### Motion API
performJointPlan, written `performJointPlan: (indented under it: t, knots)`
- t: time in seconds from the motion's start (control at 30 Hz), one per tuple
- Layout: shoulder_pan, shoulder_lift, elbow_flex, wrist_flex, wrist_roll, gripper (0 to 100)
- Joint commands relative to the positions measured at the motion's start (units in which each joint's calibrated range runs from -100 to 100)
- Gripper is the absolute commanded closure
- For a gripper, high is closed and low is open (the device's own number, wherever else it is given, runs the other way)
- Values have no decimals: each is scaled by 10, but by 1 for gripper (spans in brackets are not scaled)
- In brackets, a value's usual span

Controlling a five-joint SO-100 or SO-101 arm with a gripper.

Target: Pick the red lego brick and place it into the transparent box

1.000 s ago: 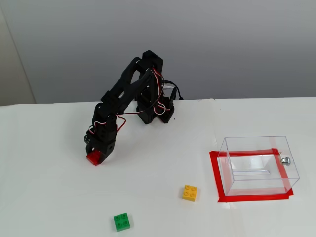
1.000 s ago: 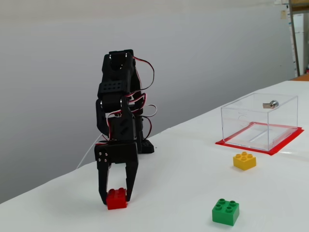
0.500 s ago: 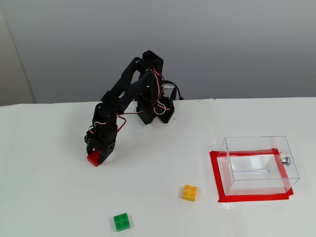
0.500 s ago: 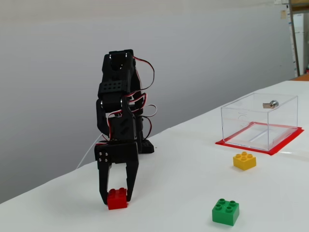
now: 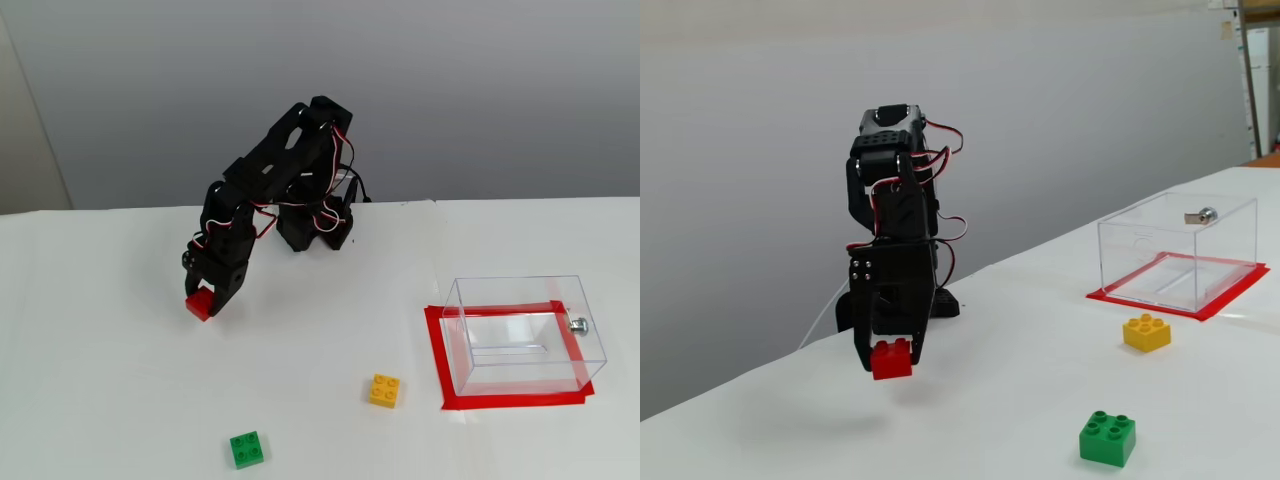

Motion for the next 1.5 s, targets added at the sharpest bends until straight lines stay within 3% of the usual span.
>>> performJointPlan:
  t: [0.0, 0.37, 1.0, 1.47]
  knots:
    - [-27, -60, -51, 55, -17, 86]
    - [-203, -105, -233, 174, -59, 86]
    - [-510, -111, -367, 173, -59, 86]
    - [-772, -111, -372, 167, -59, 86]
